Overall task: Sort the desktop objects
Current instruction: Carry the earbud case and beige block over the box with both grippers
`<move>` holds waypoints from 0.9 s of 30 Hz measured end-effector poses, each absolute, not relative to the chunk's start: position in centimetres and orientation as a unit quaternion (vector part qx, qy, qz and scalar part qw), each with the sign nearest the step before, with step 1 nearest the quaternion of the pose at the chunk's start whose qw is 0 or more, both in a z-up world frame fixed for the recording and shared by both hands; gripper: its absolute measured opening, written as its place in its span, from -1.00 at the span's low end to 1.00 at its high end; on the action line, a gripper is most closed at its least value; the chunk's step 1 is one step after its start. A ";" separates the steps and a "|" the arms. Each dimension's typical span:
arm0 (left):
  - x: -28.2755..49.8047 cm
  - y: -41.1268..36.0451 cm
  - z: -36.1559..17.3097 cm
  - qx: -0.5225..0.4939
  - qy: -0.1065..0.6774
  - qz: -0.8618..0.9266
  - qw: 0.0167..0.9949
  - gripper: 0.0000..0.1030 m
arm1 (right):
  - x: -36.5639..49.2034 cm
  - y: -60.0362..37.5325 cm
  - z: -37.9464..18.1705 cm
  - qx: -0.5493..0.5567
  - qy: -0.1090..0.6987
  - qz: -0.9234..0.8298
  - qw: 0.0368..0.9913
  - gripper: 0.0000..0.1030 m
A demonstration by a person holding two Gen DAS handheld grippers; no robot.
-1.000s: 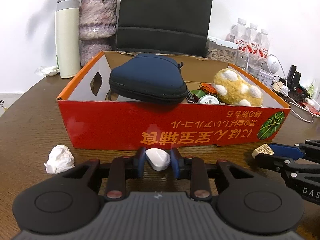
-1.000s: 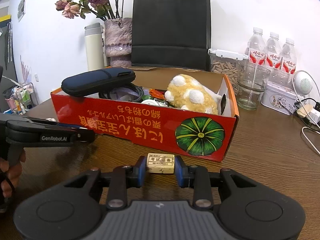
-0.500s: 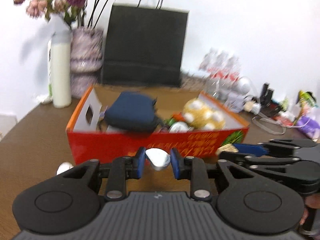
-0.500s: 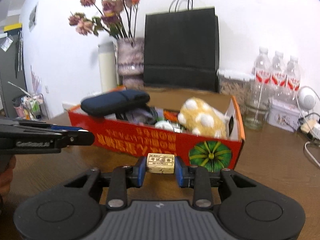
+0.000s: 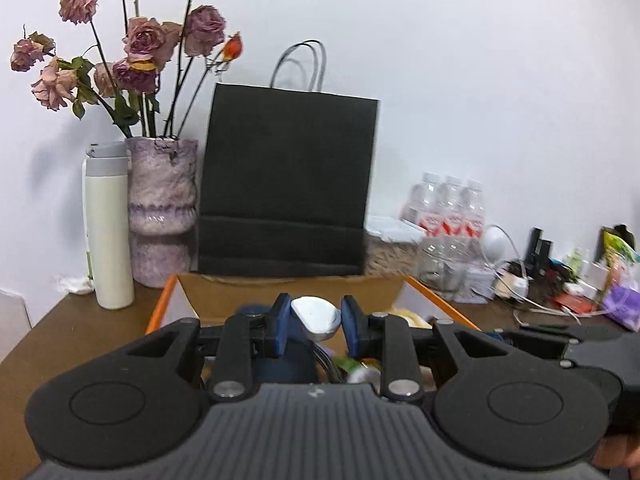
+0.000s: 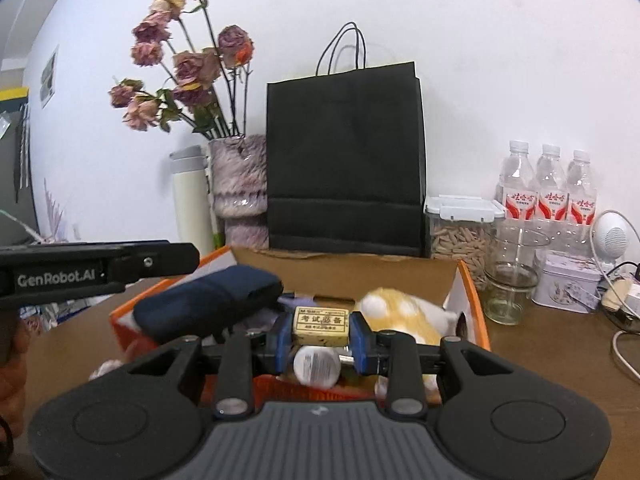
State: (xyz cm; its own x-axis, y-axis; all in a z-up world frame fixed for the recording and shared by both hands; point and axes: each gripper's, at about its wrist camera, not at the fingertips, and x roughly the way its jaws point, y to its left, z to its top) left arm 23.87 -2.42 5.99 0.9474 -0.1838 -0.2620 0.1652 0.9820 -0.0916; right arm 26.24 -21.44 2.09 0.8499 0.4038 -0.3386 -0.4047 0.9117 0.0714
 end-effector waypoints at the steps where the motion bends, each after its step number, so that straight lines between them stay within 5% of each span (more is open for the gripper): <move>1: 24.5 -2.2 6.0 -0.033 0.134 -0.084 0.987 -0.47 | 26.9 -21.1 2.0 -0.002 0.176 0.209 0.962 -0.43; 22: 29.4 0.7 3.3 -0.009 0.159 -0.048 0.986 -0.46 | 30.2 -18.7 -0.5 -0.071 0.176 0.206 0.960 -0.43; 24: 29.5 0.8 3.2 -0.011 0.161 -0.046 0.986 -0.31 | 30.1 -18.6 -0.5 -0.071 0.176 0.206 0.960 -0.43; 26: 29.6 0.9 3.2 -0.017 0.161 -0.041 0.986 0.04 | 30.0 -18.6 -0.5 -0.072 0.174 0.204 0.961 -0.39; 27: 29.6 0.9 3.2 -0.018 0.160 -0.040 0.986 0.08 | 29.9 -18.6 -0.4 -0.072 0.172 0.203 0.961 -0.25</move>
